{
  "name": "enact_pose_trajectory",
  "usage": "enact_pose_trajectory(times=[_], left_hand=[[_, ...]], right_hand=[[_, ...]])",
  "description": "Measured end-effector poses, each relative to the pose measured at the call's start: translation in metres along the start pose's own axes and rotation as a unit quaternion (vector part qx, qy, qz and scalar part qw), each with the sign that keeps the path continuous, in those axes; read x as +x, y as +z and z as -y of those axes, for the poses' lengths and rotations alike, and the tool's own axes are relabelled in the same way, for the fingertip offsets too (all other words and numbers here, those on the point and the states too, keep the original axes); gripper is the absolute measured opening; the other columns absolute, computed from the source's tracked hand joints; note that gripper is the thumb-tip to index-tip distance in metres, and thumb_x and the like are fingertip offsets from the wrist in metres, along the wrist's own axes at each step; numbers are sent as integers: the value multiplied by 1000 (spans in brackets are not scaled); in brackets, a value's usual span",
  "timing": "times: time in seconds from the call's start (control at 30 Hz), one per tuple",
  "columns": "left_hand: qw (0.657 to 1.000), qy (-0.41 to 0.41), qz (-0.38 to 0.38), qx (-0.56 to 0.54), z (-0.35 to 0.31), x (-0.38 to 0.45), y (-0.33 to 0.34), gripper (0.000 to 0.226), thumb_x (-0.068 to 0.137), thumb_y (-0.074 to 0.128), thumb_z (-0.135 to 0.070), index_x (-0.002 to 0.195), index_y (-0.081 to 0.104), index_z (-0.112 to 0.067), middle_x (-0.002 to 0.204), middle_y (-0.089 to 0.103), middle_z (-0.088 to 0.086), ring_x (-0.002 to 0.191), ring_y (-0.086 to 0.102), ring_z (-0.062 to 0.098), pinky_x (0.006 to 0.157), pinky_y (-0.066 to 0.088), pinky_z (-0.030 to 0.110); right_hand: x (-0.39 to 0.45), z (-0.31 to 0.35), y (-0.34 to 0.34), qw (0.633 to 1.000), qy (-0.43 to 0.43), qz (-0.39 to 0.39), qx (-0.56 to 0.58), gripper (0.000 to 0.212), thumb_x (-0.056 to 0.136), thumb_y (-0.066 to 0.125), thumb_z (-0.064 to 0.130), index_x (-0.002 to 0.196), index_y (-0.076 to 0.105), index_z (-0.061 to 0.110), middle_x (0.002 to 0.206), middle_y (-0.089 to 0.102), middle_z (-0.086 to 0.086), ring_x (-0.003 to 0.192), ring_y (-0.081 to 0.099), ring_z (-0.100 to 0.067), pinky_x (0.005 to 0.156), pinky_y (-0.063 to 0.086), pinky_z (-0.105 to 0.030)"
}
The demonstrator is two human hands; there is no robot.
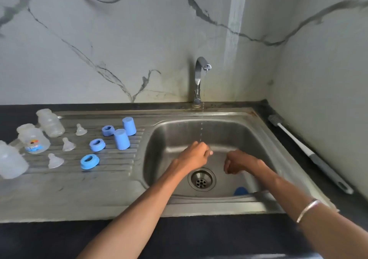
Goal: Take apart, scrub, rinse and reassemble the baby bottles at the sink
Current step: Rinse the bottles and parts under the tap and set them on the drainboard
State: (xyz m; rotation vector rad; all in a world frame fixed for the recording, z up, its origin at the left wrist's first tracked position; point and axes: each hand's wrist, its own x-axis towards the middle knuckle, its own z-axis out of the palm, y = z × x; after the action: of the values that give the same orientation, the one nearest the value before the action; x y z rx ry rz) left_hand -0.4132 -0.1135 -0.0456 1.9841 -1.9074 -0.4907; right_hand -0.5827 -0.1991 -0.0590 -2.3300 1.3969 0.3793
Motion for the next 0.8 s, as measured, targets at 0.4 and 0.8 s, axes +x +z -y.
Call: enact_pose_trajectory(times=[0.4,0.8], left_hand=[[998,-46,28,-11,14,10,5,26,95,52,-16,70,53,-10,104,65,15,102,61,30,78,47,36],[989,-70,-56,-118,28,23,-8,26,94,54,-3,103,77,-9,106,75,4,103,68,16,91,53,26]], right_hand=[[16,-13,27,955,123,232,-139,25,85,77,19,94,70,-4,109,71,-13,74,72,-28,90,57,-43],[14,14,-23,981,38,51,186,22,87,70,5,109,68,9,105,68,-14,69,72,-24,62,61,-28]])
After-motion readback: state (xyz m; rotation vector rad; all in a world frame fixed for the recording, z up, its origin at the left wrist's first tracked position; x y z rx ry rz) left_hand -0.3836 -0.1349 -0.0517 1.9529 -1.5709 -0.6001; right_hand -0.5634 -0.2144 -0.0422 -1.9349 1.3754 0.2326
